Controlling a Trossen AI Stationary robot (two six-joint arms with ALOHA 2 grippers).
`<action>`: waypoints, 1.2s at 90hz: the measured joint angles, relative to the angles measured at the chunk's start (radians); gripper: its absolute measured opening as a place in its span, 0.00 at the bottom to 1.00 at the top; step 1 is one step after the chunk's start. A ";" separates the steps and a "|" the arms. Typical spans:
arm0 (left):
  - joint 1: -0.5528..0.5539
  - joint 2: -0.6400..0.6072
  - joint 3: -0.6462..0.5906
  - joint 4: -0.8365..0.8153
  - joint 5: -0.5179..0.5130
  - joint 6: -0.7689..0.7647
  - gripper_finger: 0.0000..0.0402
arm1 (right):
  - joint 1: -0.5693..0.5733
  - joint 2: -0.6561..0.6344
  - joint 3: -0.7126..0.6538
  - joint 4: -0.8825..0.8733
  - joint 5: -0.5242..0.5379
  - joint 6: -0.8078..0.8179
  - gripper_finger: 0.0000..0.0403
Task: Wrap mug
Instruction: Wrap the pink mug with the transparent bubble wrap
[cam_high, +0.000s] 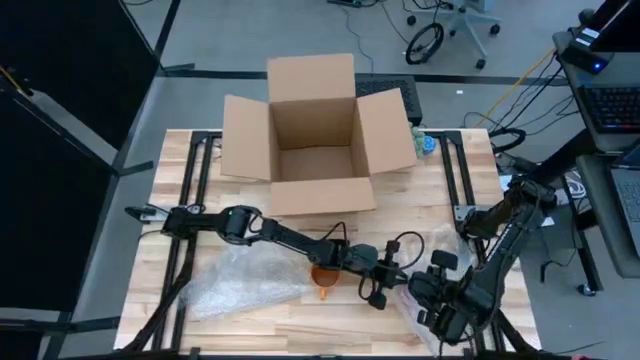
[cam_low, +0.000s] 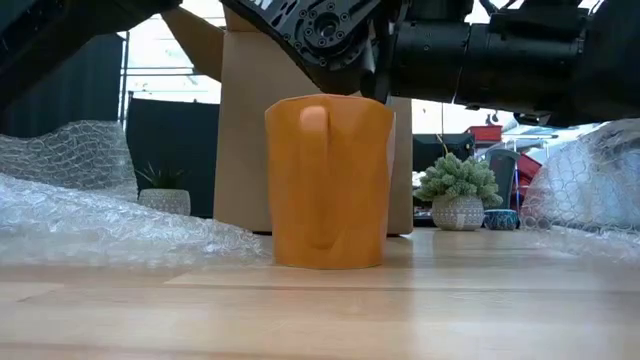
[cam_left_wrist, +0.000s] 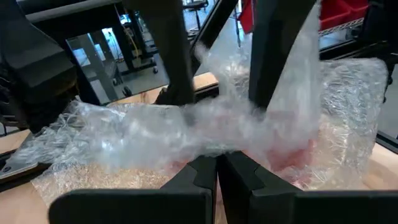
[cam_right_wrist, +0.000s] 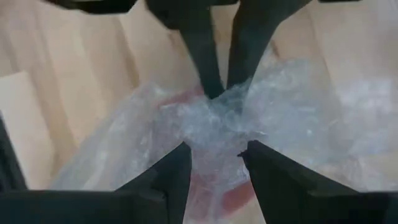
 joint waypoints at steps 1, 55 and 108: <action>0.000 0.000 0.000 0.000 0.000 0.000 0.00 | -0.003 0.000 -0.005 0.006 -0.001 0.000 0.34; -0.011 -0.028 -0.004 0.002 0.012 0.000 0.00 | -0.083 -0.002 -0.257 0.349 -0.201 -0.008 0.16; -0.001 -0.025 0.019 -0.084 0.125 0.000 0.00 | -0.082 -0.010 -0.261 0.373 -0.186 -0.006 0.16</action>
